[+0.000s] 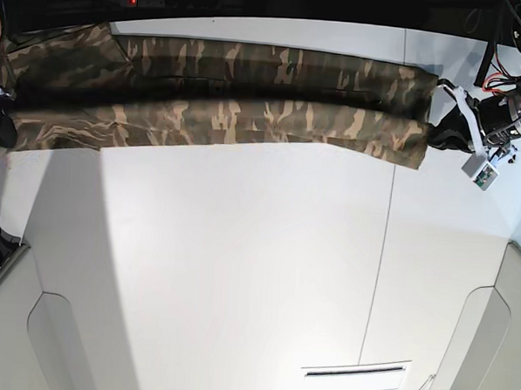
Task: Fold the T-shirt properly
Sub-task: 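Lay the folded edge down and open both grippers, then grasp the ends of the folded strip with both grippers and pull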
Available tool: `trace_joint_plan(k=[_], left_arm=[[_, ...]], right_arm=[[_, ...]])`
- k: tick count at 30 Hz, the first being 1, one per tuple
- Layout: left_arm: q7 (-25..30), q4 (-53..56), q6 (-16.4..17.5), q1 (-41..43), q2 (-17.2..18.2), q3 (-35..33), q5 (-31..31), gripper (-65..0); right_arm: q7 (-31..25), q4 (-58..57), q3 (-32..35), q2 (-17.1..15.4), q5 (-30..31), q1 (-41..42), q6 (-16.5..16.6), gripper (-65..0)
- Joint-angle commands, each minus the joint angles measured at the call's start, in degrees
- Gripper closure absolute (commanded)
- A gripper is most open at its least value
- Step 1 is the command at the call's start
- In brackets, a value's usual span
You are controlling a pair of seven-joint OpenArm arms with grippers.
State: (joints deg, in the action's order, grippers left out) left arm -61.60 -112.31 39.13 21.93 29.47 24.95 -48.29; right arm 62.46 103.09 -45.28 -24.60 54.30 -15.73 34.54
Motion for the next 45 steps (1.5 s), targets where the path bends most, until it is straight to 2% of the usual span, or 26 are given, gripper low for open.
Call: trace_joint_plan(k=[1, 7, 12, 13, 16, 17, 18, 20, 24, 27, 29, 32, 33, 36, 39, 45], left_arm=[[0.9, -1.5, 0.3, 0.8, 1.0, 0.9, -0.4, 0.0], [1.4, -2.9, 0.9, 4.7, 1.0, 1.2, -0.3, 0.0], [1.4, -2.9, 0.9, 5.0, 1.0, 1.2, -0.1, 0.0], [1.4, -2.9, 0.9, 5.1, 1.0, 1.2, -0.1, -1.6], [0.6, -2.9, -0.4, 5.4, 1.0, 1.2, 0.0, -11.2], [0.8, -2.9, -0.8, 5.8, 1.0, 1.2, 0.1, -14.3], [0.8, -2.9, -0.8, 6.1, 1.0, 1.2, 0.1, -16.8], [0.9, -2.9, -1.0, 6.4, 0.7, 1.3, 0.1, -19.3], [1.4, -2.9, -1.9, 6.7, -0.3, 2.4, 0.1, -20.0], [1.8, -2.8, -2.5, 6.7, -2.0, 4.5, -0.5, -27.0], [1.9, -2.8, -2.5, 6.7, -3.7, 5.8, -0.8, -32.8], [2.2, -2.3, -2.5, 6.7, -6.2, 6.7, -0.7, -34.9], [2.6, -1.9, -2.5, 6.7, -6.8, 6.8, -0.5, -34.9], [3.8, -1.0, -2.4, 6.7, -8.9, 6.8, -0.4, -39.4], [6.1, 0.1, -2.4, 6.7, -11.4, 6.8, -0.1, -44.5], [12.4, 4.3, -2.4, 6.6, -12.5, 6.8, 3.5, -44.9]], right_arm=[[-0.9, 0.9, -1.0, -1.2, 1.3, -1.2, 0.3, 0.0], [-0.9, 0.9, -3.9, -1.2, 2.2, -5.8, 0.2, 0.0], [-0.9, 0.0, -3.8, -1.2, 0.1, -7.1, 0.2, 0.0], [-0.9, -0.2, -3.8, -1.2, -0.5, -7.3, 0.2, 0.0], [-0.9, -0.5, -3.8, -1.2, -1.6, -8.3, -0.1, -26.7], [-1.0, -0.5, -3.8, -1.3, -1.6, -8.8, -0.1, -32.6], [-0.9, -0.5, -3.8, -1.2, -1.6, -8.9, -0.2, -35.0], [-0.8, -0.5, -3.9, -1.2, -1.9, -8.9, -0.2, -34.9], [-3.5, -0.3, -5.3, -1.2, -1.8, -8.2, -0.2, -34.9], [-3.5, -0.3, -6.0, -1.2, -1.3, -7.0, -0.2, -33.6], [-3.6, -0.3, -5.7, -1.2, -1.2, -6.5, -0.2, -23.9], [-4.0, -0.6, -4.7, -1.2, -1.4, -6.5, -0.2, -1.4], [-4.0, -1.0, -4.2, -1.2, -1.5, -6.5, -0.2, 0.0], [-5.3, -3.8, -2.0, -1.2, -3.6, -6.5, -0.2, 0.0], [-8.9, -9.2, 1.2, -1.3, -6.4, -6.5, -0.2, 0.0], [-13.3, -18.1, 10.2, -1.3, -7.5, -6.4, 0.2, 0.0]])
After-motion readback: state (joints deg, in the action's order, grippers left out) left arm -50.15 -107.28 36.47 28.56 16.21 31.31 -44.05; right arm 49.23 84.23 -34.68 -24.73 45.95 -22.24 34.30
